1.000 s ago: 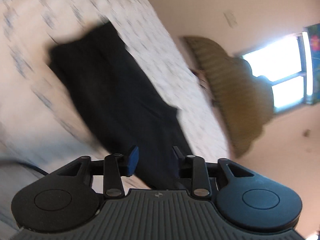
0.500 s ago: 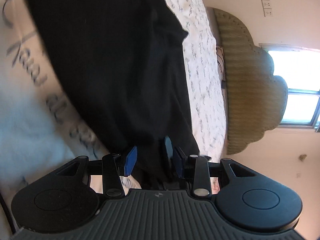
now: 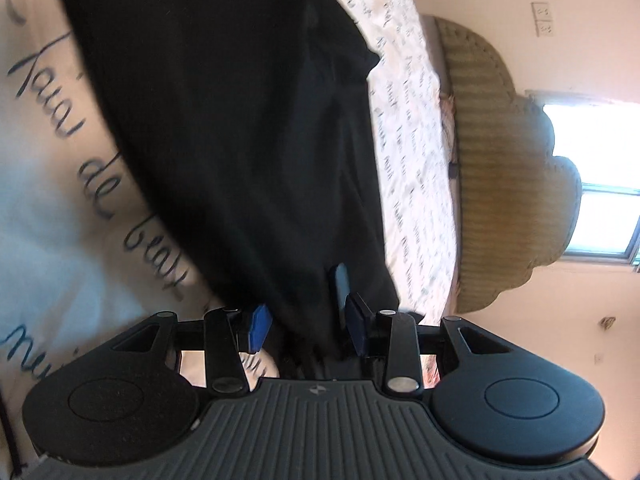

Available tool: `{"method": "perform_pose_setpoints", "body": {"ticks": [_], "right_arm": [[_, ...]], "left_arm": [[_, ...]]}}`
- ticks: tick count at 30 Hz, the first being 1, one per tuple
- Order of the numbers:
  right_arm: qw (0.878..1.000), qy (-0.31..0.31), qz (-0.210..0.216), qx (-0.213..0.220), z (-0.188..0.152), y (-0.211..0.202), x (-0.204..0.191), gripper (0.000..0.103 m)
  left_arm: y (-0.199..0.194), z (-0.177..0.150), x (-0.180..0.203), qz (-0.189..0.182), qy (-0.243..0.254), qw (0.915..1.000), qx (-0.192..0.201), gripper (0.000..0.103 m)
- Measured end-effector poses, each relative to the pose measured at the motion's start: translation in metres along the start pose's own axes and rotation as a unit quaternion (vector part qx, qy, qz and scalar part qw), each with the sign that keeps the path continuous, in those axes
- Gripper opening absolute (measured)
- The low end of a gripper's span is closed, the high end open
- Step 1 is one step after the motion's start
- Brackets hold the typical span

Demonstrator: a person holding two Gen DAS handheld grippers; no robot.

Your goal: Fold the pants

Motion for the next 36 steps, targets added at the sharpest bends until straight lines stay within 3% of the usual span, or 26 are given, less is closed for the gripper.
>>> {"method": "perform_pose_setpoints", "body": {"ticks": [3,4,6,9,11,13,14,17,18,22,25,26,27,30,33,35,36], "right_arm": [[1.0,-0.005,-0.005,0.002,-0.001,-0.004,0.001,0.004],[1.0,-0.01,-0.011,0.003,-0.002,-0.007,0.0,0.004],[0.998,-0.042,-0.055,0.001,-0.004,-0.014,-0.006,0.008],[0.978,-0.143,-0.152,-0.005,-0.007,-0.036,-0.022,0.009],[0.955,-0.224,-0.194,0.025,0.002,-0.063,-0.041,0.011],[0.924,-0.295,-0.233,0.072,0.024,-0.089,-0.066,0.013],[0.907,-0.322,-0.254,0.099,0.04,-0.1,-0.08,0.021],[0.87,-0.349,-0.304,0.168,0.104,-0.128,-0.11,0.063],[0.86,-0.357,-0.318,0.177,0.127,-0.131,-0.116,0.067],[0.805,-0.36,-0.439,0.17,0.207,-0.125,-0.113,0.067],[0.783,-0.325,-0.512,0.136,0.25,-0.114,-0.092,0.066],[0.775,-0.316,-0.531,0.131,0.25,-0.1,-0.087,0.066],[0.77,-0.307,-0.544,0.128,0.256,-0.098,-0.083,0.066],[0.771,-0.29,-0.556,0.109,0.254,-0.075,-0.083,0.066],[0.75,-0.306,-0.579,0.093,0.25,-0.064,-0.077,0.066],[0.749,-0.31,-0.577,0.097,0.249,-0.066,-0.079,0.065],[0.75,-0.314,-0.574,0.1,0.248,-0.067,-0.079,0.059]], "left_arm": [[0.012,0.001,-0.005,0.035,0.018,0.9989,0.026,0.038],[0.015,0.001,-0.012,0.047,0.013,0.9985,0.026,0.02],[0.014,0.0,-0.02,0.045,0.018,0.9985,0.026,0.015],[0.009,0.0,-0.025,0.037,0.031,0.9986,0.023,0.012],[0.011,0.001,-0.027,0.031,0.027,0.999,0.019,0.013],[0.017,0.001,-0.028,0.022,0.03,0.9991,0.018,0.013],[0.018,0.0,-0.029,0.017,0.036,0.999,0.019,0.013],[0.019,-0.003,-0.033,-0.002,0.06,0.9979,0.025,0.013],[0.022,-0.003,-0.032,-0.009,0.066,0.9974,0.028,0.013],[0.022,-0.006,-0.034,-0.025,0.089,0.995,0.037,0.013],[0.022,-0.006,-0.034,-0.033,0.09,0.9949,0.031,0.013],[0.022,-0.005,-0.034,-0.036,0.09,0.9949,0.027,0.013],[0.022,-0.004,-0.035,-0.039,0.091,0.9948,0.023,0.013],[0.022,-0.005,-0.036,-0.048,0.098,0.9939,0.017,0.013],[0.021,-0.006,-0.035,-0.051,0.104,0.9931,0.015,0.013],[0.019,-0.004,-0.038,-0.052,0.106,0.9929,0.012,0.013],[0.019,-0.004,-0.038,-0.054,0.106,0.9929,0.011,0.013]]}}
Point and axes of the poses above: each gripper's, at about its wrist camera, not at the fingertips, and y roughly the way its jaws point, x to its right, z to its top, the point moved 6 cm from there along y, roughly the way its jaws point, and after that the axes turned 3 degrees about -y, right-handed, at the moved point
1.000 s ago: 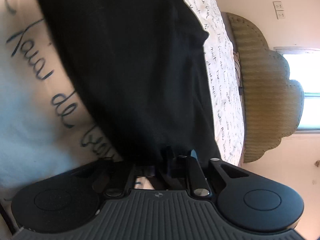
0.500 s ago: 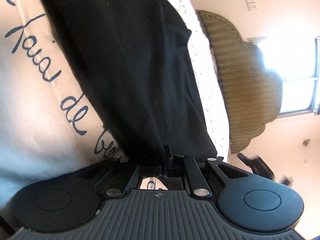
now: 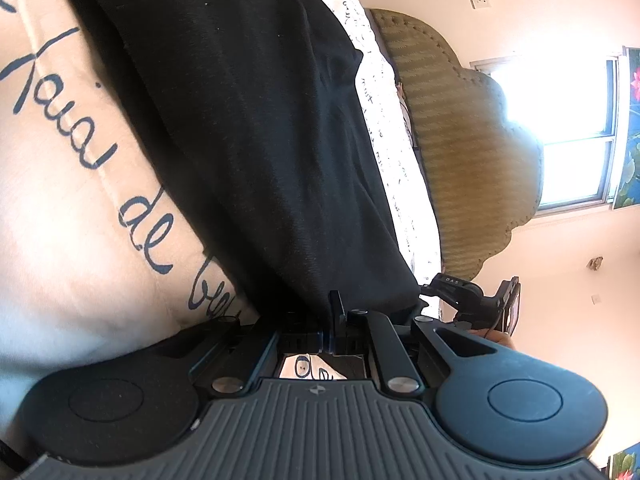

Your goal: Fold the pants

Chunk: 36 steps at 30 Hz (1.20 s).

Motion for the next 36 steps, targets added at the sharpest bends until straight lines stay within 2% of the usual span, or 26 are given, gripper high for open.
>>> {"method": "perform_pose_setpoints", "body": {"ticks": [1,2,3,6,11,16,20,24,27,29,32,36], "right_arm": [[1.0,0.0,0.003,0.008,-0.001,-0.002,0.002,0.053],[1.0,0.007,0.011,0.015,0.001,-0.004,0.007,0.033],[0.999,0.02,0.024,0.02,0.003,-0.004,0.012,0.021],[0.996,0.057,0.063,0.038,0.003,-0.007,0.026,0.008],[0.979,0.123,0.133,0.092,-0.003,-0.035,0.044,0.003],[0.945,0.177,0.222,0.162,-0.022,-0.094,0.08,0.003],[0.915,0.218,0.27,0.206,-0.058,-0.135,0.125,0.003],[0.897,0.271,0.282,0.204,-0.113,-0.139,0.177,0.003],[0.898,0.317,0.253,0.172,-0.158,-0.108,0.212,0.004],[0.892,0.345,0.25,0.149,-0.182,-0.084,0.226,0.004],[0.886,0.353,0.262,0.145,-0.193,-0.069,0.226,0.003],[0.881,0.353,0.275,0.151,-0.181,-0.066,0.225,0.004]], "left_arm": [[0.0,0.0,0.0,-0.002,0.0,1.0,-0.002,0.013],[0.002,0.002,0.001,-0.003,0.001,1.0,-0.003,0.013],[0.002,0.003,0.001,-0.003,0.003,1.0,-0.003,0.013],[0.005,0.005,0.002,-0.004,0.009,0.9999,-0.004,0.013],[0.01,0.004,0.004,-0.008,0.014,0.9999,-0.005,0.013],[0.013,0.005,0.005,-0.009,0.014,0.9998,-0.005,0.013],[0.015,0.007,0.003,-0.016,0.011,0.9997,-0.011,0.013],[0.017,0.01,0.001,-0.023,0.009,0.9995,-0.02,0.013],[0.018,0.01,0.002,-0.019,0.014,0.9995,-0.02,0.013],[0.019,0.01,0.003,-0.015,0.018,0.9995,-0.02,0.013],[0.02,0.01,0.003,-0.014,0.02,0.9995,-0.019,0.013],[0.02,0.007,0.003,-0.012,0.023,0.9996,-0.014,0.013]]}}
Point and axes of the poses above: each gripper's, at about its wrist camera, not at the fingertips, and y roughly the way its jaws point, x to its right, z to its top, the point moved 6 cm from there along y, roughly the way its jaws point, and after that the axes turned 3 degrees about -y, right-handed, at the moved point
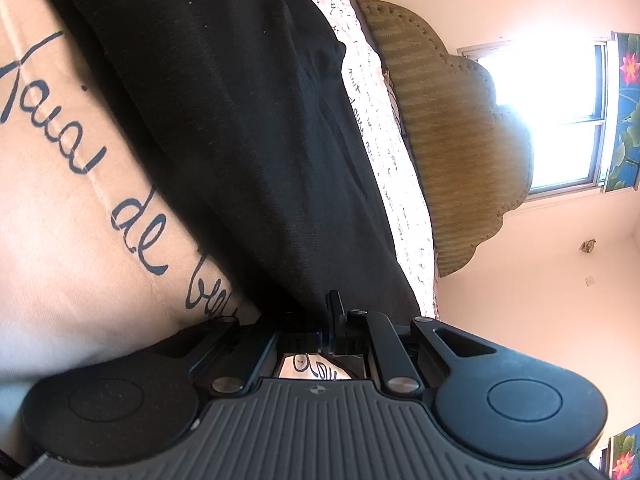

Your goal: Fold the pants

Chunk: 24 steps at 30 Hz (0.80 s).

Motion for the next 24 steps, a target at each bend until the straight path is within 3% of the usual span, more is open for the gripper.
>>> {"method": "perform_pose_setpoints", "body": {"ticks": [5,10,14,19,21,24], "right_arm": [[0.997,0.01,0.076,0.022,0.013,-0.022,-0.021,0.004],[0.997,0.048,0.057,-0.023,0.004,-0.003,0.004,0.004],[0.988,0.112,0.1,-0.031,-0.003,0.013,0.018,0.004],[0.987,0.124,0.09,-0.048,-0.005,0.039,0.018,0.004],[0.985,0.138,0.103,-0.029,-0.003,0.035,0.019,0.004],[0.986,0.109,0.128,0.023,0.008,0.011,0.005,0.004]], "left_arm": [[-0.002,-0.003,0.0,0.003,0.008,0.9999,0.007,0.013],[-0.002,-0.006,0.004,0.01,0.018,0.9997,0.014,0.013],[-0.004,-0.006,0.004,0.007,0.023,0.9996,0.015,0.013],[-0.005,-0.007,0.006,0.007,0.033,0.9992,0.02,0.013],[-0.005,-0.008,0.007,0.005,0.035,0.9992,0.021,0.013],[-0.006,-0.008,0.007,0.002,0.037,0.9991,0.02,0.013]]}}
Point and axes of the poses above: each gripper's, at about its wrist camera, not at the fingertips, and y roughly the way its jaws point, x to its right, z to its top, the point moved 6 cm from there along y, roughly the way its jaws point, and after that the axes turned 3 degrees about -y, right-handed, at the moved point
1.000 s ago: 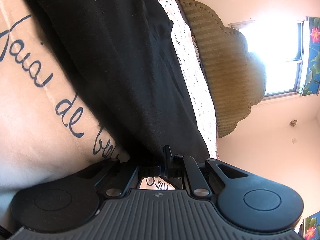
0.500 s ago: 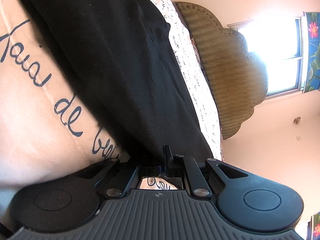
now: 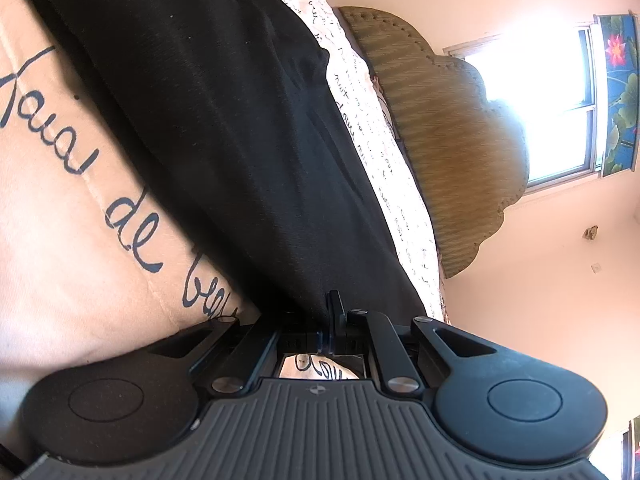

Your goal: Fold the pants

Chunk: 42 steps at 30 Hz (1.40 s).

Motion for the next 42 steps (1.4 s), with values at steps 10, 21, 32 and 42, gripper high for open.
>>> {"method": "perform_pose_setpoints", "body": {"ticks": [10,21,32,42], "right_arm": [[0.998,-0.009,-0.053,-0.016,0.0,0.002,0.028,0.003],[0.995,-0.03,-0.073,0.066,0.027,-0.048,0.004,0.008],[0.969,-0.199,-0.106,-0.106,-0.044,0.073,-0.079,0.008],[0.978,-0.118,-0.108,-0.137,-0.041,0.094,-0.026,0.0]], "left_arm": [[0.001,0.004,0.002,-0.007,0.011,0.9999,0.0,0.013],[-0.023,0.004,0.044,0.057,0.152,0.9859,0.039,0.04],[-0.019,0.012,0.086,0.137,0.261,0.9502,-0.1,0.076],[-0.055,0.075,0.096,0.079,0.3,0.9504,-0.021,0.09]]}}
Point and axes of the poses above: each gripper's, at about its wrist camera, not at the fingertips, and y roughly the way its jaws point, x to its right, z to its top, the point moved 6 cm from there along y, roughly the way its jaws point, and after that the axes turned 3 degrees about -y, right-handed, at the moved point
